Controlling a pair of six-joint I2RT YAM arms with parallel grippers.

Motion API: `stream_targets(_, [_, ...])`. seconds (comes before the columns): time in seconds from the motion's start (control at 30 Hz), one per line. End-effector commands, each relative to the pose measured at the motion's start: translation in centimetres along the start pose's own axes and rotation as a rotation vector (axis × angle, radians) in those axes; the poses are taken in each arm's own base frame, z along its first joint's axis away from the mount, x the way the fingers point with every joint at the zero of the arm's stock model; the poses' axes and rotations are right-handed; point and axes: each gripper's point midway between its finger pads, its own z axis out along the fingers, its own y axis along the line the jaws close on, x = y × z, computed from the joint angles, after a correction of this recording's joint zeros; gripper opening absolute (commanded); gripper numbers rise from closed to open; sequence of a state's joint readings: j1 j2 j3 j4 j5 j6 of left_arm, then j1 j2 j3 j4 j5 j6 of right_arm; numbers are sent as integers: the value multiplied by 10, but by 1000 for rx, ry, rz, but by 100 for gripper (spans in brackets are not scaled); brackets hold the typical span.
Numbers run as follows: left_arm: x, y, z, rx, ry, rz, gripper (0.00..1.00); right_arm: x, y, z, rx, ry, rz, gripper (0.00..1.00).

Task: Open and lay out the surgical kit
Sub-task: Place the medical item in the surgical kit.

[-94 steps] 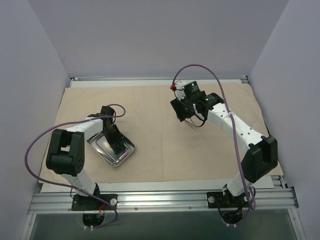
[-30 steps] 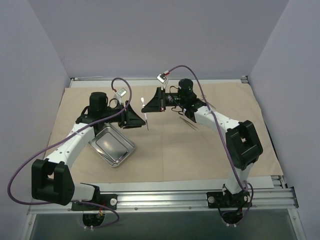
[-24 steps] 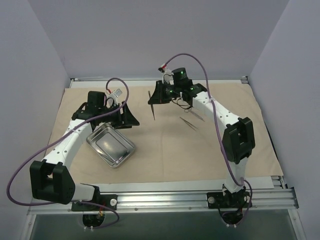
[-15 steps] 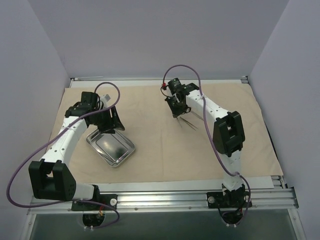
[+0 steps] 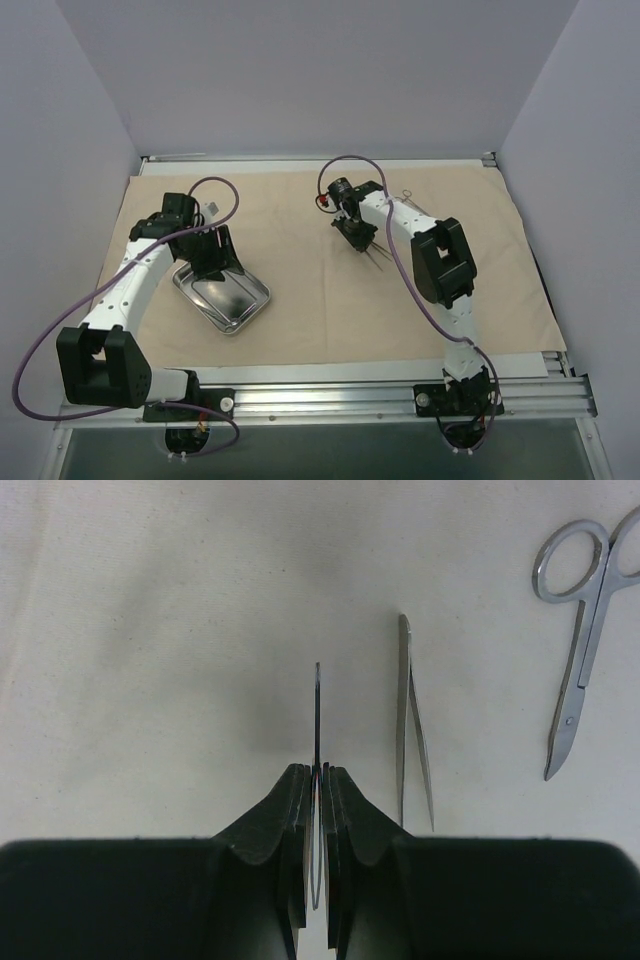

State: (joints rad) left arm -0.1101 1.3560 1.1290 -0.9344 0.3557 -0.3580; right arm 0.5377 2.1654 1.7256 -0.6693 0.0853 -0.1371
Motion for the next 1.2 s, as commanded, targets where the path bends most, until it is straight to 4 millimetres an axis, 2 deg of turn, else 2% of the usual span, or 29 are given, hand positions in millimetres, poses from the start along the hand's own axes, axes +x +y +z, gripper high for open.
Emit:
stream_targets(0.0, [-2, 1, -9, 1, -33, -1, 64, 5, 2, 5, 2, 30, -32, 0])
stream_targets(0.2, [-4, 3, -7, 4, -33, -17, 64, 8, 7, 8, -13, 41, -38, 0])
stream_targets(0.43, [-7, 4, -3, 13, -26, -29, 64, 8, 11, 14, -28, 54, -35, 9])
stream_targets(0.53, [-7, 6, -3, 4, -19, -37, 64, 9, 14, 15, -44, 59, -32, 16])
stream_targets(0.57, [-7, 8, -3, -10, -22, -42, 64, 9, 15, 15, -47, 58, -29, 21])
stream_targets(0.8, [-2, 29, -2, -103, -8, -121, 66, 3, 16, 8, -53, 31, -6, 36])
stream_targets(0.9, [3, 35, -3, -138, 5, -151, 66, -6, 13, -6, -50, 2, 13, 38])
stream_targets(1.07, [17, 50, -5, -240, 55, -228, 65, -44, 9, -69, -62, -167, 91, 47])
stream_targets(1.13, [24, 53, -5, -265, 69, -264, 64, -52, 15, -88, -85, -222, 122, 48])
stream_targets(1.17, [27, 56, -4, -284, 77, -279, 63, -50, 22, -88, -114, -223, 122, 49])
